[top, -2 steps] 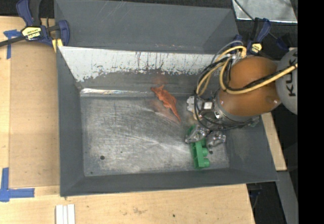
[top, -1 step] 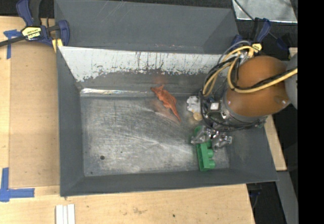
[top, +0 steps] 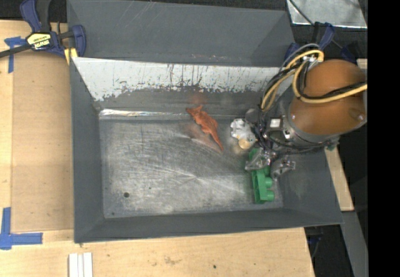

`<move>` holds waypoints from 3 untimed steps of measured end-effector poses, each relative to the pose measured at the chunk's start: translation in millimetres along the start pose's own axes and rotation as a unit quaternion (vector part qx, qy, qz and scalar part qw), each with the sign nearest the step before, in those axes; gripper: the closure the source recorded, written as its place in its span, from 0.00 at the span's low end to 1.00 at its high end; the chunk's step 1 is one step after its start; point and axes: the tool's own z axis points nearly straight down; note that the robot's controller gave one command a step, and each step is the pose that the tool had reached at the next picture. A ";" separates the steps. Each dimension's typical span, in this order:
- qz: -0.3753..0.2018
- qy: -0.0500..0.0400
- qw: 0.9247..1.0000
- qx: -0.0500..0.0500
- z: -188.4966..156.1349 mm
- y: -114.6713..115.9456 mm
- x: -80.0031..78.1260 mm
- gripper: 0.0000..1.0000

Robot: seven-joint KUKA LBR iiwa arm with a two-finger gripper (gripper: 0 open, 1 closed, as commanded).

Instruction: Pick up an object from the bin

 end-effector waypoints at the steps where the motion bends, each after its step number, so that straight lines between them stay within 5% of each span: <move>1: 0.004 0.001 1.000 0.000 -1.1 0.9 0.8 1.00; 2: 0.004 0.000 1.000 -0.004 -48.9 -8.9 -3.2 1.00; 3: 0.004 -0.001 1.000 0.007 -36.9 -3.2 7.3 1.00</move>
Offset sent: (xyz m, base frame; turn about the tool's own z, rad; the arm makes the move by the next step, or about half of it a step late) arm 0.0274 -0.0116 0.1281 0.0135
